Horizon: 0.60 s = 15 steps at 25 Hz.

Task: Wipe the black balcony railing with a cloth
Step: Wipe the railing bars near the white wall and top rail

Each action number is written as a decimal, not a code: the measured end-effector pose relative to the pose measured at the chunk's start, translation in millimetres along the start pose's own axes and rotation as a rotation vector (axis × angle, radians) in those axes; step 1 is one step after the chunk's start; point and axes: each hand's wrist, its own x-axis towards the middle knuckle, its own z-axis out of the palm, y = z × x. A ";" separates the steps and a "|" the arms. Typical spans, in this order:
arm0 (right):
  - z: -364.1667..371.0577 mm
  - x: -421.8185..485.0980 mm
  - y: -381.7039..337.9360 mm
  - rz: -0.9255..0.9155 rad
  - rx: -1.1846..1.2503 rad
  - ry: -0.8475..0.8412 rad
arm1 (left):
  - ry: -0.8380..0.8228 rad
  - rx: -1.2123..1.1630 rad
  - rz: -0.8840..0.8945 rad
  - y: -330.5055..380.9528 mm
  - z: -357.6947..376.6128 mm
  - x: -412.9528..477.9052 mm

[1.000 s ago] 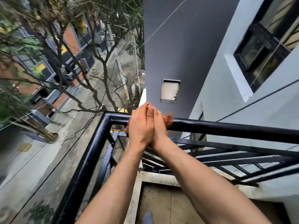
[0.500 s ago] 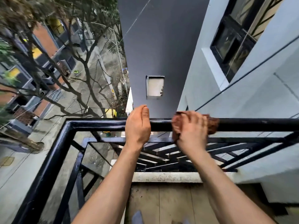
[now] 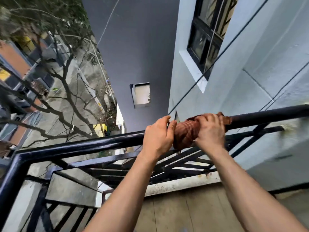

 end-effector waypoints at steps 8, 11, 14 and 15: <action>10.3 -4.8 -2.7 -0.458 -0.038 -0.054 | -0.066 0.296 -0.099 72.3 71.1 33.5; 4.5 21.5 104.4 -0.318 0.152 0.042 | -0.151 0.369 0.089 110.0 111.3 39.4; -1.5 38.8 153.9 -0.153 0.100 0.018 | -0.266 0.358 0.214 139.7 140.0 37.9; 5.1 39.5 148.6 -0.086 0.061 0.051 | -0.271 0.329 0.206 146.0 143.9 38.7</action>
